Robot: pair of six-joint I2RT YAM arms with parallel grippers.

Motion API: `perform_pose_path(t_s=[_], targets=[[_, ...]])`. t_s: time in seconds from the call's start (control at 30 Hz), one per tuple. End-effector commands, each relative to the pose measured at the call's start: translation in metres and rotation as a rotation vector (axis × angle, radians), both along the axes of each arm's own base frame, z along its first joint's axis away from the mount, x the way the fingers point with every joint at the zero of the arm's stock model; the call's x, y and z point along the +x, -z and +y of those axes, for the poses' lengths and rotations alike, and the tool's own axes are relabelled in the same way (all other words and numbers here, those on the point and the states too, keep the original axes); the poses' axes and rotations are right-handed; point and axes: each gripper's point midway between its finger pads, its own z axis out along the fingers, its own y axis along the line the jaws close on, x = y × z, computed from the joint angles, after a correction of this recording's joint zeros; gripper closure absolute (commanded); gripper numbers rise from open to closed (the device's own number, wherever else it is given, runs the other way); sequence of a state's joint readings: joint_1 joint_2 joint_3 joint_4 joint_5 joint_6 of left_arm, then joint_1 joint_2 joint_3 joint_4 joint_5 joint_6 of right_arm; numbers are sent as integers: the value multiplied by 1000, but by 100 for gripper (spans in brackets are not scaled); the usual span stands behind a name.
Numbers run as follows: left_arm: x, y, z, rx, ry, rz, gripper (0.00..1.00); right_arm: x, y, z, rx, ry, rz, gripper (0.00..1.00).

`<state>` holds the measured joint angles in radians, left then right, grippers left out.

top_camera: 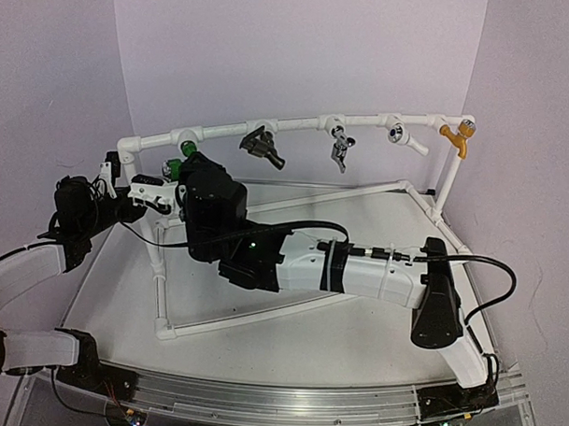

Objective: Install the water faucets

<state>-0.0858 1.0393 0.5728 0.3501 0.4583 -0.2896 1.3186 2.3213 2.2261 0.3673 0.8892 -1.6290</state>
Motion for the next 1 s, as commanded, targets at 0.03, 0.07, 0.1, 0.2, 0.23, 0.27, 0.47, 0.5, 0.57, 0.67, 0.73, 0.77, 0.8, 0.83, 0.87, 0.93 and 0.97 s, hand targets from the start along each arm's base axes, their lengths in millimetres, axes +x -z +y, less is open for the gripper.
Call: perform_pose_path(t_s=[0.03,0.07,0.1,0.2,0.23,0.27,0.47,0.5,0.57,0.67,0.73,0.77,0.8,0.83,0.87,0.93,0.97], targets=[[-18,-14,-31,-93,150,7,100,10,-21,-8,104,45,2,100],[-18,-13,-32,-93,152,8,100,10,-22,-7,107,47,4,100],[-18,-13,-33,-93,153,10,100,9,-24,-7,113,49,7,100],[-19,-12,-34,-96,153,14,100,10,-24,-6,116,58,13,100],[-19,-11,-35,-98,150,17,100,10,-24,-5,115,59,14,100],[-19,-11,-35,-100,149,19,100,9,-26,-4,117,58,15,100],[-23,-8,-37,-105,135,24,100,6,-34,-5,193,45,35,100],[-23,-8,-36,-104,129,21,100,6,-34,-5,206,44,41,100],[-25,-7,-35,-103,125,18,100,6,-35,-5,231,39,48,100],[-27,-7,-35,-103,127,16,100,5,-38,-4,255,25,52,100],[-28,-7,-35,-104,127,16,100,5,-42,-5,280,18,53,100],[-28,-6,-35,-105,127,17,100,4,-45,-5,295,14,55,100],[-28,-6,-35,-106,127,17,100,4,-46,-5,310,9,58,100],[-28,-7,-36,-106,128,17,100,4,-47,-5,325,5,62,100],[-29,-7,-36,-106,130,17,100,4,-47,-5,340,1,67,100],[-29,-7,-37,-107,133,18,100,4,-45,-5,363,-6,78,100],[-29,-7,-38,-108,134,18,100,5,-45,-5,378,-9,83,100]])
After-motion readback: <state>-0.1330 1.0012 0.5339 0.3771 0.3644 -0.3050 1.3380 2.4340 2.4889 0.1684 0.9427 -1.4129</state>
